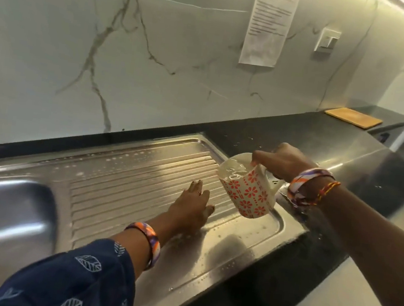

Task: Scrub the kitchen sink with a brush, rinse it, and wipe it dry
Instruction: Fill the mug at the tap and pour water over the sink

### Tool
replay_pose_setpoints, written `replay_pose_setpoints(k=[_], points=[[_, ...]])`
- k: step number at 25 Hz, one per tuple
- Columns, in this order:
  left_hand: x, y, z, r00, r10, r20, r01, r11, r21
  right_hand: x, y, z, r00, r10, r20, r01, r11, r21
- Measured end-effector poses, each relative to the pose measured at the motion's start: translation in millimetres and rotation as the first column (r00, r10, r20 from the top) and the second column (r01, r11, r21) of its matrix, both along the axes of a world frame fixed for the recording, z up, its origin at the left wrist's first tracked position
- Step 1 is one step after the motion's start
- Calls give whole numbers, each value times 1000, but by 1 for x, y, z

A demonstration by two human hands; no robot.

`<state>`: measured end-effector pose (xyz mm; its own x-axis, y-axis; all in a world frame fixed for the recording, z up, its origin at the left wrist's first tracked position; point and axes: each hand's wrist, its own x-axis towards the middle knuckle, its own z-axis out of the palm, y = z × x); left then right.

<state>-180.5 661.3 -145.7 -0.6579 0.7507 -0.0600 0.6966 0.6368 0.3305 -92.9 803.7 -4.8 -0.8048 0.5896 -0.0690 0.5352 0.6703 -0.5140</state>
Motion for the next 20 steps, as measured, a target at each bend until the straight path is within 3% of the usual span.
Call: replay_pose_setpoints(k=[6, 8, 13, 15, 17, 20], points=[[4, -1, -17, 999, -36, -15, 35, 998, -49, -15, 1, -13, 988, 78, 131, -112, 954, 279], [2, -15, -20, 999, -8, -52, 5, 999, -47, -25, -1, -15, 983, 136, 123, -160, 964, 212], [-5, -38, -20, 983, 176, -57, -182, 976, -120, -31, 6, 0, 991, 122, -59, -133, 961, -241], [-6, -35, -15, 983, 173, -57, -180, 972, -148, -28, 13, 9, 991, 100, -87, -120, 956, -269], [-7, -24, -9, 993, 93, -70, -103, 984, -148, -27, 26, 16, 991, 92, -95, -108, 978, -181], [-8, 4, -5, 993, -73, -89, 58, 986, -156, -26, 50, 17, 995, 97, -14, -95, 988, 126]])
